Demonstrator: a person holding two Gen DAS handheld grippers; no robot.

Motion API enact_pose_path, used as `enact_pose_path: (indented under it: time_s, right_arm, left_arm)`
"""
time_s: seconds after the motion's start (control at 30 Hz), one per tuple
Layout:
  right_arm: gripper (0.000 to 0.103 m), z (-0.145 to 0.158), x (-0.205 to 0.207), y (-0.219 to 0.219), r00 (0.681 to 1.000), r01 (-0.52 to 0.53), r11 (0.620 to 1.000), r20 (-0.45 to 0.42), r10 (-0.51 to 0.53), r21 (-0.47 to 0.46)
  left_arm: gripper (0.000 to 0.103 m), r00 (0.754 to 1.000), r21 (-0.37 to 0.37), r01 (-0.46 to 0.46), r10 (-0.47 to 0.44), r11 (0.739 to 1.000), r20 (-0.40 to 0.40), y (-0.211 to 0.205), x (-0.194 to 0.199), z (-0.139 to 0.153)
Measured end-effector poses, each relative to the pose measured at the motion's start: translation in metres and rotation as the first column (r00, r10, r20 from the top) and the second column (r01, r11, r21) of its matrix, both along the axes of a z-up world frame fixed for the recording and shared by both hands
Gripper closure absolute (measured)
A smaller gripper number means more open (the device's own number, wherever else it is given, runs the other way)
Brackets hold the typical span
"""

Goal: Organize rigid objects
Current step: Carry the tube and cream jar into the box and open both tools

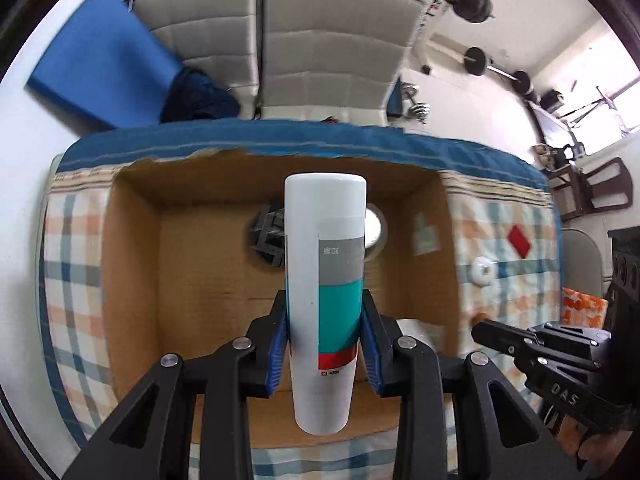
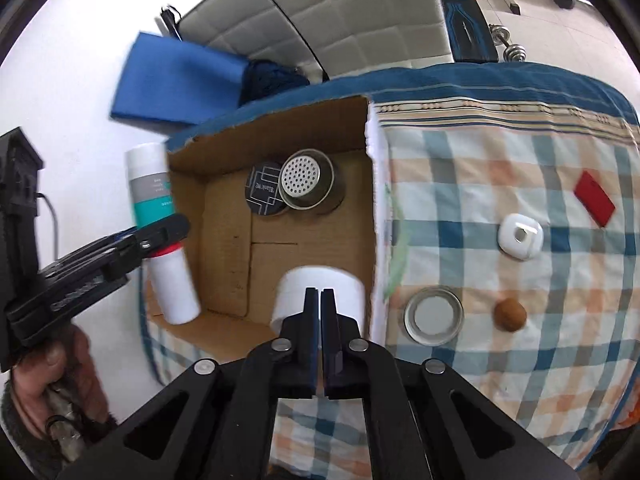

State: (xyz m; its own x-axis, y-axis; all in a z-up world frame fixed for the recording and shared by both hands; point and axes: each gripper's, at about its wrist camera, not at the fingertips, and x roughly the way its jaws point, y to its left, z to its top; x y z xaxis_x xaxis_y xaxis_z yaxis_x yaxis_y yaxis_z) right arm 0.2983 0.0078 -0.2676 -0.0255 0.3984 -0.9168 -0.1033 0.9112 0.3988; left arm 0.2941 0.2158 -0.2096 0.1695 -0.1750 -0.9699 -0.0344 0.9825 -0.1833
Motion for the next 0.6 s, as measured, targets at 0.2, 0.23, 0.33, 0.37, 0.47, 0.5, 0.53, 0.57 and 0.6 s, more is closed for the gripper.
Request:
enact_pose_path:
  time_s: [0.2,0.23,0.33,0.37,0.47,0.5,0.53,0.57,0.6]
  right_arm:
    - [0.102,-0.067,-0.001,0.052,0.998,-0.019,0.997,-0.067,0.014,-0.08]
    - [0.102,-0.074,-0.002,0.058,0.997,-0.019,0.996,-0.073,0.012,-0.092]
    - [0.102,-0.096,0.0,0.071,0.995,-0.021,0.993,-0.102,0.009,-0.118]
    - [0.102,-0.101,0.001,0.073,0.995,-0.02,0.99,-0.101,0.006,-0.137]
    - [0.102,-0.114,0.007,0.081,0.994,-0.026,0.986,-0.111,0.008,-0.162]
    - [0.102,-0.118,0.009,0.084,0.993,-0.028,0.986,-0.114,0.009,-0.164]
    - [0.102,-0.121,0.011,0.085,0.993,-0.03,0.984,-0.117,0.01,-0.173]
    - [0.102,-0.123,0.013,0.086,0.993,-0.026,0.983,-0.119,0.004,-0.184]
    - [0.102,-0.127,0.016,0.087,0.992,-0.023,0.982,-0.123,0.0,-0.187]
  left_arm:
    - [0.073,0.987,-0.005,-0.059,0.058,0.998,-0.15,0.048,0.006,-0.084]
    - [0.073,0.983,-0.012,-0.073,0.07,0.997,-0.17,0.055,0.008,-0.098]
    - [0.073,0.971,-0.02,-0.098,0.091,0.995,-0.219,0.068,0.017,-0.131]
    - [0.073,0.969,-0.02,-0.099,0.092,0.995,-0.229,0.07,0.021,-0.138]
    - [0.073,0.966,-0.028,-0.086,0.077,0.996,-0.245,0.068,0.032,-0.156]
    - [0.073,0.966,-0.028,-0.081,0.072,0.996,-0.25,0.066,0.035,-0.16]
    - [0.073,0.966,-0.023,-0.071,0.063,0.997,-0.251,0.064,0.039,-0.163]
    - [0.073,0.967,-0.016,-0.063,0.057,0.998,-0.249,0.063,0.042,-0.164]
    - [0.073,0.969,-0.015,-0.054,0.048,0.998,-0.241,0.061,0.045,-0.163]
